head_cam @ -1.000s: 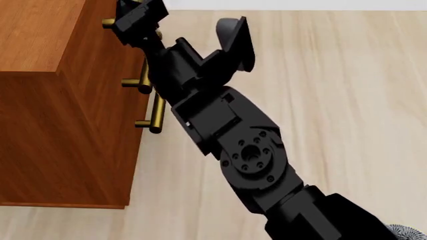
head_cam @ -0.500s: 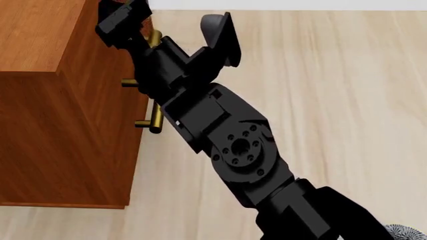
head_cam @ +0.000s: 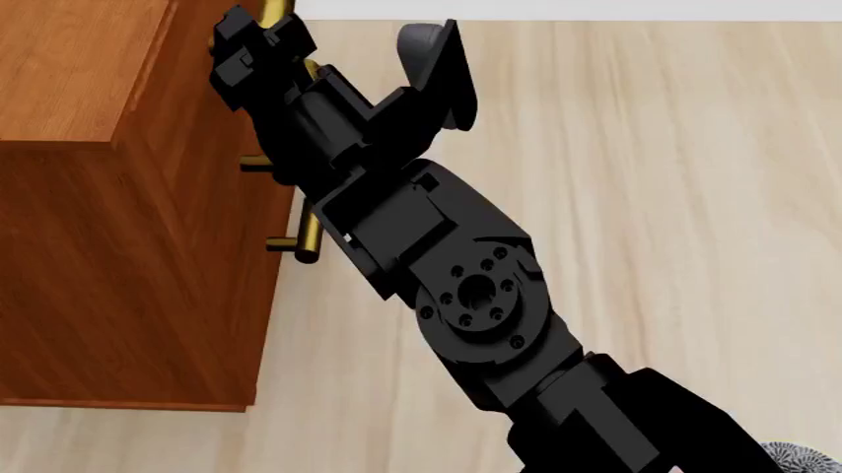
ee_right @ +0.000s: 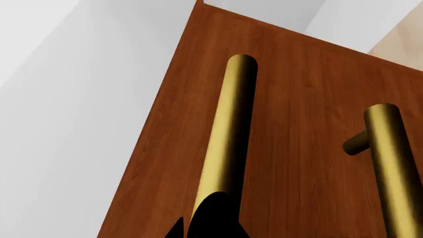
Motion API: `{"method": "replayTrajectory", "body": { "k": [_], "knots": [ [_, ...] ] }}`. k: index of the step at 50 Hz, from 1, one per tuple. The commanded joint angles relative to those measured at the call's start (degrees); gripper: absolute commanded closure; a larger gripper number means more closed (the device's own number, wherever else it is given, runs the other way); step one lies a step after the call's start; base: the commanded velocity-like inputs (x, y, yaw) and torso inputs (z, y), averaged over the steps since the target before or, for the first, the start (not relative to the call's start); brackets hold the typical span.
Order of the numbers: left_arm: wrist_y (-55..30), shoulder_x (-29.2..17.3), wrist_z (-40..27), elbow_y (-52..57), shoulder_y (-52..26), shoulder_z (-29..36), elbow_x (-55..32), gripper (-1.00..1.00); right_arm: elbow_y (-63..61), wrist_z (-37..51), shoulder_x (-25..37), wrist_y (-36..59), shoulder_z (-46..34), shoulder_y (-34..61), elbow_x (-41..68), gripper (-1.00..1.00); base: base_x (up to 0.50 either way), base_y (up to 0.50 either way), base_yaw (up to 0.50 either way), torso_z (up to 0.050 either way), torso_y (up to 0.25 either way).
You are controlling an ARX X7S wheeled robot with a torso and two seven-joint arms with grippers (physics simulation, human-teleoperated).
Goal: Close the bottom drawer of the cabinet and open the top drawer.
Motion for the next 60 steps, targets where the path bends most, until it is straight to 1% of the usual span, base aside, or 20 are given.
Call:
{"method": "replayTrajectory", "body": {
  "k": [1, 33, 45, 60],
  "knots": [
    [-0.2, -0.1, -0.5, 0.3, -0.2, 0.2, -0.5, -1.0, -3.8, 1.4, 1.1, -1.6, -0.2, -0.4, -0.9, 1.0, 0.0, 0.0, 0.0, 0.0, 0.0],
    [-0.4, -0.4, -1.4, 0.6, -1.1, 0.2, -1.8, -1.0, -12.6, 6.7, 5.6, -7.3, 3.6, -1.3, -0.4, 1.0, 0.0, 0.0, 0.0, 0.0, 0.002],
    [-0.4, -0.3, -1.7, 0.5, -1.6, 0.7, -2.1, -1.0, -16.7, 8.4, 9.4, -10.1, 5.7, -2.2, -0.7, 1.0, 0.0, 0.0, 0.0, 0.0, 0.003],
    [-0.1, -0.2, -1.9, 0.4, -1.7, 1.0, -2.1, -1.0, -19.8, 9.7, 12.4, -12.6, 7.5, -3.1, -1.2, 1.0, 0.0, 0.0, 0.0, 0.001, 0.003]
  ]
}}
